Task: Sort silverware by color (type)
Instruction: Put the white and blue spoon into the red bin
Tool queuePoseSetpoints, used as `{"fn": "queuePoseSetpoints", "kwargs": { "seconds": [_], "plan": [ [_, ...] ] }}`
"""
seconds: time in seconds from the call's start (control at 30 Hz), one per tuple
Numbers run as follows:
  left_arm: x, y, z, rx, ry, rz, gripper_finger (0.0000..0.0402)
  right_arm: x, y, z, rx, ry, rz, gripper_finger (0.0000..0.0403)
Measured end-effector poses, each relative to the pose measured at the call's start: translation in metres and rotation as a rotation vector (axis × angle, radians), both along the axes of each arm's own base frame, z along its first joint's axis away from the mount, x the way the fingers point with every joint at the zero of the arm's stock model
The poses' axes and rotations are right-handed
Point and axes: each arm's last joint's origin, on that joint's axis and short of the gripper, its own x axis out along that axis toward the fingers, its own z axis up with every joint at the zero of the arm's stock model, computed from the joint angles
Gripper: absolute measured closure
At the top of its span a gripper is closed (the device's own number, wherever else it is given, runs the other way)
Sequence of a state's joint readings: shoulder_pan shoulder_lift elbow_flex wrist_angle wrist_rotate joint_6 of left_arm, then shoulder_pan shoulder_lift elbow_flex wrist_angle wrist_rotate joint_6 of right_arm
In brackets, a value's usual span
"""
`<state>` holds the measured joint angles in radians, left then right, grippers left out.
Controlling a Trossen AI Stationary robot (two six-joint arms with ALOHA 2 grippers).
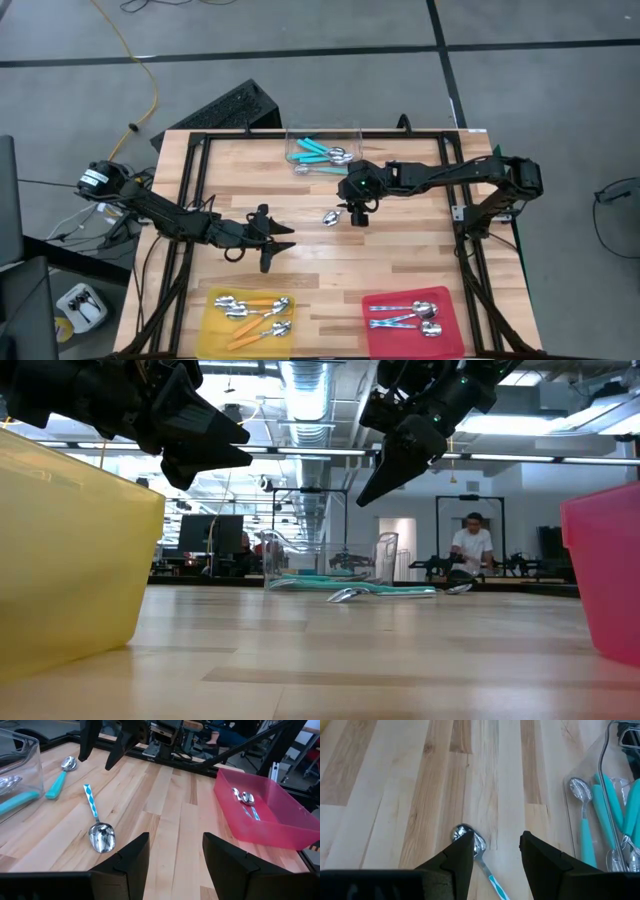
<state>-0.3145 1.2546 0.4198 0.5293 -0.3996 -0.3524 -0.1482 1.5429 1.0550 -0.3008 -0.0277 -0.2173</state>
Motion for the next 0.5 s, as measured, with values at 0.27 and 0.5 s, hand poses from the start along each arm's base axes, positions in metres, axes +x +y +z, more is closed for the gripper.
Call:
{"fn": "queuePoseSetpoints", "kwargs": {
  "seconds": [0.27, 0.5],
  "plan": [
    [-0.0005, 0.0003, -0.0018, 0.003, 0.019, 0.001, 0.0235, 0.0, 0.0, 0.0, 0.0, 0.0, 0.0, 0.0221],
    [-0.001, 0.0015, -0.0035, 0.039, 0.038, 0.018, 0.0235, 0.0, 0.0, 0.0, 0.0, 0.0, 0.0, 0.0221]
  ]
}}
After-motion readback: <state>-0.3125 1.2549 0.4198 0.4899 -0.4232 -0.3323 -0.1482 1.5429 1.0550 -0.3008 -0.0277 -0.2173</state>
